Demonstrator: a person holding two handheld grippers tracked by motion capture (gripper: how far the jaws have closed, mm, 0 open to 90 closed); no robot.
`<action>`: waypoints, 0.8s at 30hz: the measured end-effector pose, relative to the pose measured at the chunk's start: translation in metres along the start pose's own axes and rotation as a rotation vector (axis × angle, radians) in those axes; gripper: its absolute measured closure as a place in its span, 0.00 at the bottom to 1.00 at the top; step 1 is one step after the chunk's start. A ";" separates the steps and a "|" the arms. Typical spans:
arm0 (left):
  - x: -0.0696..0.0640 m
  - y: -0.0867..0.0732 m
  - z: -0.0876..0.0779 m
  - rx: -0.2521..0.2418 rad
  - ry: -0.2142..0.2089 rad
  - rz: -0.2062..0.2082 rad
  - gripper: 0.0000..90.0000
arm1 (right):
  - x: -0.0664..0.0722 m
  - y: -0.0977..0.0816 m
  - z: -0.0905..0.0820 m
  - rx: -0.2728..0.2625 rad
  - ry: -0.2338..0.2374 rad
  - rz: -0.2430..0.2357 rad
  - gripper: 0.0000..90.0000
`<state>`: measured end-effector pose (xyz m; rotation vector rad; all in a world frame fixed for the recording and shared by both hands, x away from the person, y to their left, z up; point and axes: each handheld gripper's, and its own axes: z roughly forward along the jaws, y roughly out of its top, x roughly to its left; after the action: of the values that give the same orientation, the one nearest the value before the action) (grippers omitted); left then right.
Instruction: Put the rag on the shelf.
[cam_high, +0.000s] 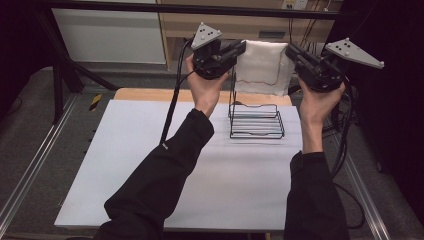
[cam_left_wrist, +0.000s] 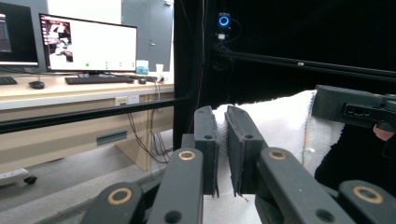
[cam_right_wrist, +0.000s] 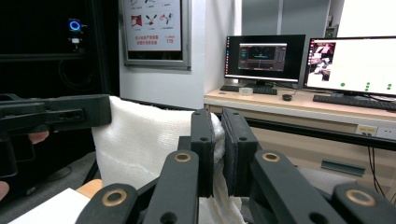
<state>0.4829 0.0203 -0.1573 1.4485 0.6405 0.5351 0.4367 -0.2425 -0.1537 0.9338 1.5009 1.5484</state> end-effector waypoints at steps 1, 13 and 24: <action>0.000 0.001 0.001 -0.003 0.000 -0.002 0.92 | -0.001 0.001 0.002 0.001 -0.002 0.000 0.93; 0.008 0.010 0.018 0.010 0.022 0.002 0.92 | -0.014 0.003 0.022 0.001 -0.014 0.008 0.93; 0.016 0.011 0.036 0.026 0.035 0.024 0.92 | -0.030 0.002 0.038 0.009 -0.017 0.025 0.93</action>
<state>0.5201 0.0055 -0.1475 1.4755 0.6602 0.5742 0.4837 -0.2532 -0.1501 0.9721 1.4907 1.5488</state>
